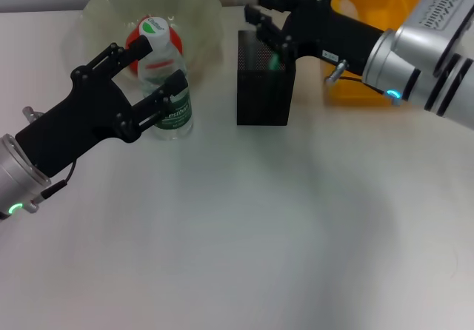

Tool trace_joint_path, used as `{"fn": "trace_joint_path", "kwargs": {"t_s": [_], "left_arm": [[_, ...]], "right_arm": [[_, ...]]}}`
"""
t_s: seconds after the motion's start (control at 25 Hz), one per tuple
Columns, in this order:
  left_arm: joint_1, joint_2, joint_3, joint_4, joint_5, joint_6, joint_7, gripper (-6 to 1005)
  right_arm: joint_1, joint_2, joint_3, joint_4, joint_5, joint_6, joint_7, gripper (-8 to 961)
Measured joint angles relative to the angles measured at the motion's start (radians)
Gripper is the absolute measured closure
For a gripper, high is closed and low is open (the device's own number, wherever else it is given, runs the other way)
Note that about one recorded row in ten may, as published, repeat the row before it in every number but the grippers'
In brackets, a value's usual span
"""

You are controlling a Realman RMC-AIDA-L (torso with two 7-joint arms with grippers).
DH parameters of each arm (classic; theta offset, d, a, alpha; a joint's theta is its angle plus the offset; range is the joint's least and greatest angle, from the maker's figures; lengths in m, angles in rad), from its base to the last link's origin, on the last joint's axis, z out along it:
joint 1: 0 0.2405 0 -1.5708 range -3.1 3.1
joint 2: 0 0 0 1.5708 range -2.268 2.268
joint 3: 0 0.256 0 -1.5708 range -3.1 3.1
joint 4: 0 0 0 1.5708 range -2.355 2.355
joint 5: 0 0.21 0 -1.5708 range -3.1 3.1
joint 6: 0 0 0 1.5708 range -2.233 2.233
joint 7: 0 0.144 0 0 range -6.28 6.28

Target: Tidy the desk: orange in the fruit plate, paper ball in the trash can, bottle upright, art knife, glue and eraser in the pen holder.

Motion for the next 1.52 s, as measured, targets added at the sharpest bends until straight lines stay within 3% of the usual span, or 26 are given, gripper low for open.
{"fn": "trace_joint_path", "kwargs": {"t_s": [0.2, 0.4, 0.44, 0.48, 0.56, 0.64, 0.68, 0.8, 0.84, 0.96, 1.24, 1.52], "left_arm": [[-0.002, 0.000, 0.000, -0.001, 0.000, 0.000, 0.000, 250], [0.001, -0.002, -0.011, 0.001, 0.000, 0.007, -0.004, 250], [0.001, -0.002, -0.011, 0.001, 0.000, 0.007, -0.004, 250], [0.001, -0.002, -0.011, 0.001, 0.000, 0.007, -0.004, 250], [-0.005, 0.008, 0.007, 0.026, 0.040, 0.049, -0.057, 250], [-0.008, 0.013, 0.014, 0.047, 0.072, 0.066, -0.090, 250], [-0.012, 0.017, 0.017, 0.078, 0.123, 0.092, -0.139, 250], [-0.013, 0.019, 0.017, 0.099, 0.157, 0.110, -0.166, 250], [-0.016, 0.019, 0.016, 0.124, 0.201, 0.136, -0.204, 250], [-0.018, 0.019, 0.016, 0.135, 0.223, 0.145, -0.225, 250], [-0.028, 0.004, 0.018, 0.143, 0.293, 0.151, -0.275, 254], [-0.019, 0.003, 0.019, 0.135, 0.294, 0.153, -0.271, 258]], "right_arm": [[-0.003, 0.000, -0.010, -0.002, 0.001, -0.002, 0.005, 685], [-0.113, -0.010, -0.012, -0.139, 0.000, -0.066, 0.205, 642], [-0.173, -0.027, -0.023, -0.235, -0.054, -0.090, 0.336, 633], [-0.173, -0.027, -0.023, -0.235, -0.054, -0.090, 0.336, 625], [-0.233, -0.057, -0.025, -0.344, -0.194, -0.156, 0.469, 607], [-0.290, -0.097, 0.042, -0.447, -0.405, -0.329, 0.579, 590], [-0.290, -0.097, 0.042, -0.447, -0.405, -0.329, 0.579, 581], [-0.317, -0.112, 0.166, -0.479, -0.511, -0.512, 0.626, 555], [-0.331, -0.112, 0.231, -0.486, -0.547, -0.626, 0.614, 546], [-0.361, -0.100, 0.260, -0.503, -0.568, -0.730, 0.553, 520], [-0.384, -0.079, 0.257, -0.506, -0.593, -0.762, 0.524, 402], [-0.384, -0.069, 0.263, -0.512, -0.601, -0.781, 0.525, 383]]}}
